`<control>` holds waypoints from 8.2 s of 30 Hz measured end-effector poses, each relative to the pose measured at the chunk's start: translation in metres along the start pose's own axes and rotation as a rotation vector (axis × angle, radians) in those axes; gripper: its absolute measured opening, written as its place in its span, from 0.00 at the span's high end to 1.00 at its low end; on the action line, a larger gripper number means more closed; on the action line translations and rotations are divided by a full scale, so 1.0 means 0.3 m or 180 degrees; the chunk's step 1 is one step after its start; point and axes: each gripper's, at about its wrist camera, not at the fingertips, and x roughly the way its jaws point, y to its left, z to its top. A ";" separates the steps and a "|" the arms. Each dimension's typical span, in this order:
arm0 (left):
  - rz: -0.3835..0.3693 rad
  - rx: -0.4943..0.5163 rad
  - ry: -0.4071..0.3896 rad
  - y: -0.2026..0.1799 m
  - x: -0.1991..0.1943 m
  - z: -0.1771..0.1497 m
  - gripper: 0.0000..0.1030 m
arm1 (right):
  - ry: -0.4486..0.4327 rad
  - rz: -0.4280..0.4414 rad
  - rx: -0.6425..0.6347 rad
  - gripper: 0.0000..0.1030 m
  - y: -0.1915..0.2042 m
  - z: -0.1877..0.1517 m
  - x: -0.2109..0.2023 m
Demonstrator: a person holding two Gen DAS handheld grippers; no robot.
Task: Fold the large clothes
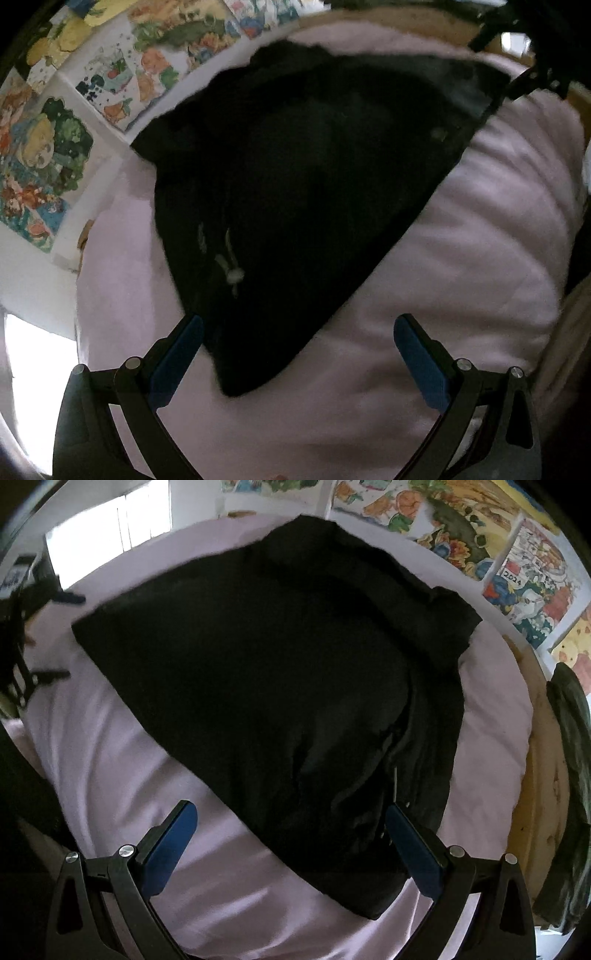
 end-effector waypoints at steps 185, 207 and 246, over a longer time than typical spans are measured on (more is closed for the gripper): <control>-0.0375 -0.2586 -0.0777 0.842 0.664 0.808 0.01 | -0.1214 0.0246 0.1513 0.05 -0.888 0.691 0.608; -0.0715 -0.2761 -0.0865 0.926 0.606 0.755 0.01 | -0.1227 0.0522 0.1504 0.04 -0.909 0.667 0.551; -0.1901 -0.2736 -0.0555 1.001 0.577 0.403 0.01 | -0.0928 0.1935 0.2079 0.00 -1.069 0.299 0.587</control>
